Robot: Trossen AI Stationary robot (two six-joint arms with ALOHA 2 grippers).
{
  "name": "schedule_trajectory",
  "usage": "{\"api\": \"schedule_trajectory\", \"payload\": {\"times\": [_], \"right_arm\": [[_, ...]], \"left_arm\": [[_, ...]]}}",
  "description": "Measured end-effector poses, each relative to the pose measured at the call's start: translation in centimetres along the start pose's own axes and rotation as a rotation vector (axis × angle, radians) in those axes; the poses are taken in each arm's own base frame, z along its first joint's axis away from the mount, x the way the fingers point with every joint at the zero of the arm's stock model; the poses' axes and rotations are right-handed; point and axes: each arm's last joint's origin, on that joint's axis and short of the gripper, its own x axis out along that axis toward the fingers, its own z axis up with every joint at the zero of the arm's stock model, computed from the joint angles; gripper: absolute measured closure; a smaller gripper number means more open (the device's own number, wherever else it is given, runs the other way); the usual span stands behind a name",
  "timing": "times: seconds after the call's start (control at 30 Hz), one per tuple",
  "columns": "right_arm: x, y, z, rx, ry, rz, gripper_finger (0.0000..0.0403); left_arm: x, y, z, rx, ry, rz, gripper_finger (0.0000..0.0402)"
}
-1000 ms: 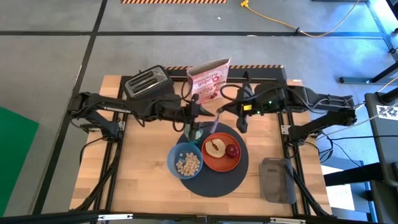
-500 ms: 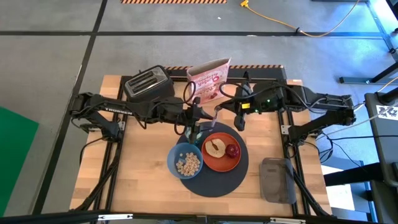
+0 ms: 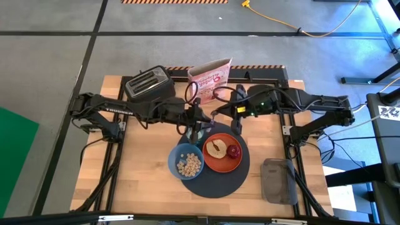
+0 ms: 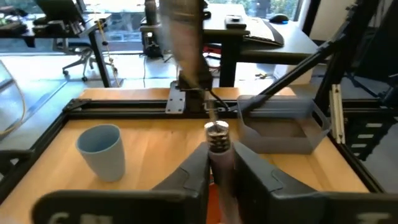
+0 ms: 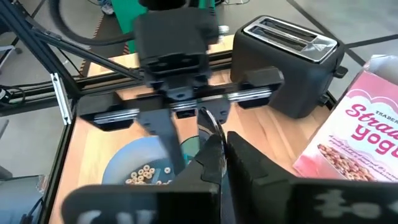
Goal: Arrange a breakfast setting
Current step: Put the spoon on the mat to the right of the plate
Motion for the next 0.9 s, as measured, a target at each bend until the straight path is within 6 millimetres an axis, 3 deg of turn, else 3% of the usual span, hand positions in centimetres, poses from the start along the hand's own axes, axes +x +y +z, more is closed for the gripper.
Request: {"api": "schedule_trajectory", "payload": {"times": [0.1,0.33,0.5,0.63,0.73,0.9], "right_arm": [[0.0,0.0,0.0,-0.003,-0.001,0.004,0.0402],[0.0,0.1,0.1,-0.034,-0.004,0.026,0.0384],[-1.2,0.9,0.3,-0.164,-0.065,-0.042,0.0304],[-3.2,1.4,0.4,-0.125,-0.132,-0.233,0.0231],[-3.3,1.9,-1.3,-0.094,-0.147,-0.383,0.02],[1.0,3.4,-6.6,-0.091,-0.211,-0.429,0.0193]], "left_arm": [[0.0,0.0,0.0,-0.015,0.003,-0.004,0.0367],[0.0,0.0,0.0,-0.024,-0.001,-0.013,0.0367],[0.0,-0.3,0.5,-0.015,-0.043,0.004,0.0367],[-0.1,-0.8,1.0,0.013,-0.092,0.087,0.0367],[-0.2,-1.6,1.2,0.088,-0.105,0.221,0.0367],[-0.2,-3.0,1.0,0.221,-0.084,0.503,0.0368]]}}
